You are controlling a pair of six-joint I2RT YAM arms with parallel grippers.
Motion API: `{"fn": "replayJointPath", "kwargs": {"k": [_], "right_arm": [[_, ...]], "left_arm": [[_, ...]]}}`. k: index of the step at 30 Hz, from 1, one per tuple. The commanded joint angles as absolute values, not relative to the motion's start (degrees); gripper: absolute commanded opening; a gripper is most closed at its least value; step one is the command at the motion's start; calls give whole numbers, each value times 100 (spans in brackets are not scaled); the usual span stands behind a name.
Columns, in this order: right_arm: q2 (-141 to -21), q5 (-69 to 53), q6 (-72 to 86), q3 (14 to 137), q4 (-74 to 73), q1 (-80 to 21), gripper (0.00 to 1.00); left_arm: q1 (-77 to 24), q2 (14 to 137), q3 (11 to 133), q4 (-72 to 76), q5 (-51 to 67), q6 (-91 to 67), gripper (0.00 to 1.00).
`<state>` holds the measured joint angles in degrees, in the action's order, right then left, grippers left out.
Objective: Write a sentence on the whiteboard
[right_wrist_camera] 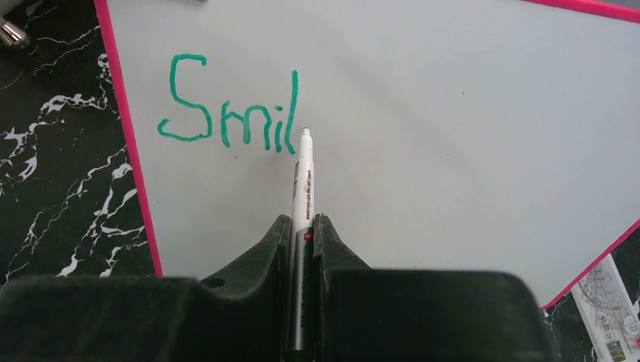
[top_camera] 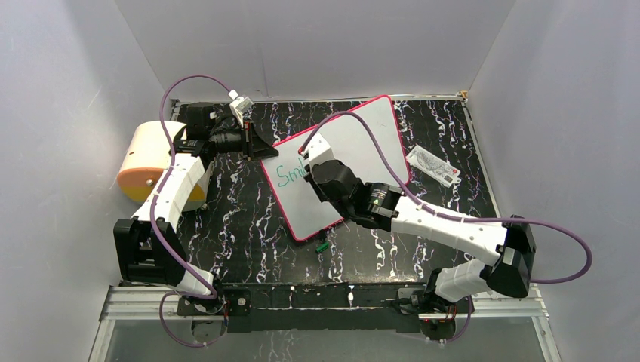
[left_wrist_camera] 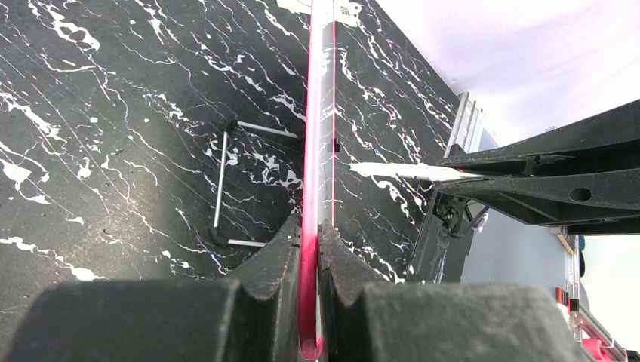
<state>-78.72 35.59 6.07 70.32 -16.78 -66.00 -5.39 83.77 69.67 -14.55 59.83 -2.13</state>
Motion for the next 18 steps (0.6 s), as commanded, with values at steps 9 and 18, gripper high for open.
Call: {"fn": "replayJointPath", "kwargs": {"k": [9, 18], "right_arm": [[-8003, 3594, 592, 7039, -1315, -6560, 0], [-8071, 3578, 633, 7058, -1433, -6548, 0]], "left_arm": [[-598, 8369, 6767, -1722, 5646, 40, 0], [-598, 8385, 6767, -1715, 5655, 39, 0]]}}
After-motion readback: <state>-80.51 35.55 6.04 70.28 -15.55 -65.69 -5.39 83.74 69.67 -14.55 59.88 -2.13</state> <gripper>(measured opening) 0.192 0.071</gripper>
